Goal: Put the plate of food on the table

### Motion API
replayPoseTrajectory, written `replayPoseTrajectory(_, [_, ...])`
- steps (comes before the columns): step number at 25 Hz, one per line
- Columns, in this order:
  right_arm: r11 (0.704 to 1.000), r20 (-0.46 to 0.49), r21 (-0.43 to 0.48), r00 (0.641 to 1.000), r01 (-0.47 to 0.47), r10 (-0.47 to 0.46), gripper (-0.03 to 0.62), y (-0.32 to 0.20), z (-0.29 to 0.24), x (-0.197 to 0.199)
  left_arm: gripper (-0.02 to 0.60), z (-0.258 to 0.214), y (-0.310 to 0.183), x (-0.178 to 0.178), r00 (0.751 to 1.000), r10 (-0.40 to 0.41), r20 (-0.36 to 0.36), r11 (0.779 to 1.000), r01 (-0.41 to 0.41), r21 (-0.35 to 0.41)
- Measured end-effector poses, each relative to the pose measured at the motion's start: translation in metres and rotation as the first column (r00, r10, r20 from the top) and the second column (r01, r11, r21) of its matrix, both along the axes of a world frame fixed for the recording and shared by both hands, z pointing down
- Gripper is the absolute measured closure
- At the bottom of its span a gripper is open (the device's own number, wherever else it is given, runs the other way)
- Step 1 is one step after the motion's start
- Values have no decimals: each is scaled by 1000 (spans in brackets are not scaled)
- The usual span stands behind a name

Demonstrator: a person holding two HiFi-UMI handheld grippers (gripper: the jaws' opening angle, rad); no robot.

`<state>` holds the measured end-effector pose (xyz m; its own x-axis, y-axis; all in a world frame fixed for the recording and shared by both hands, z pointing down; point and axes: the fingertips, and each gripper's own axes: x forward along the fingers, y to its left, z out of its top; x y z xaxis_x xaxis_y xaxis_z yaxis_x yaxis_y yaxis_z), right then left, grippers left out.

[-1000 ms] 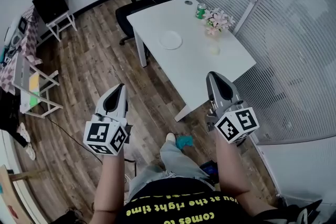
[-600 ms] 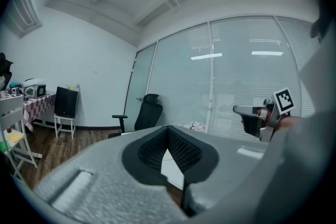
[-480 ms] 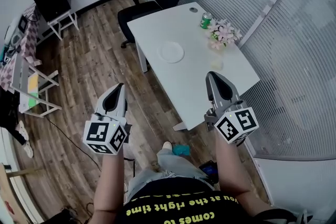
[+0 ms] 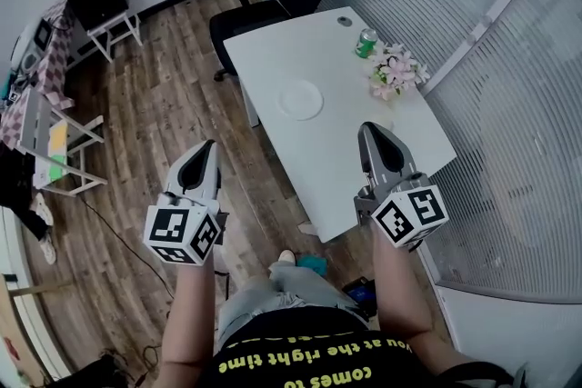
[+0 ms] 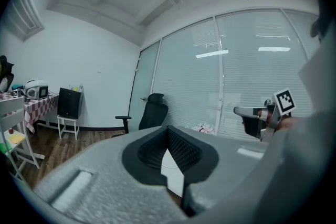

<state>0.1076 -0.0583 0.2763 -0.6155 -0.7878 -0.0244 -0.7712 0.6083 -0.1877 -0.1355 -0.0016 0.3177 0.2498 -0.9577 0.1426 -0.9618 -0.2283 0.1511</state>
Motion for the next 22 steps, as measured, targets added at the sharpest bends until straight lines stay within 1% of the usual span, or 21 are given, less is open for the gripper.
replayPoseTrajectory(7, [1000,4,-9,1000,15,-15,588,-12,4,-1,581,1,-11,-1,1000,-14,4,1000,14,-8])
replayPoseTrajectory(11, [1000,7,-16,1000,8,-8,588,-20,7,0,581,4,-21,-1,1000,-10,4,1000,10,-11])
replayPoseTrajectory(17, [1000,1,-13,1000,-12,12,588,-31,13,-1,581,12,-40,-4,1000,11,1,1000,-11,-9])
replayPoseTrajectory(22, [998,-5,-10,999,-55,54,588,-51,12,1,581,13,-68,-4,999,53,-6,999,-53,-4])
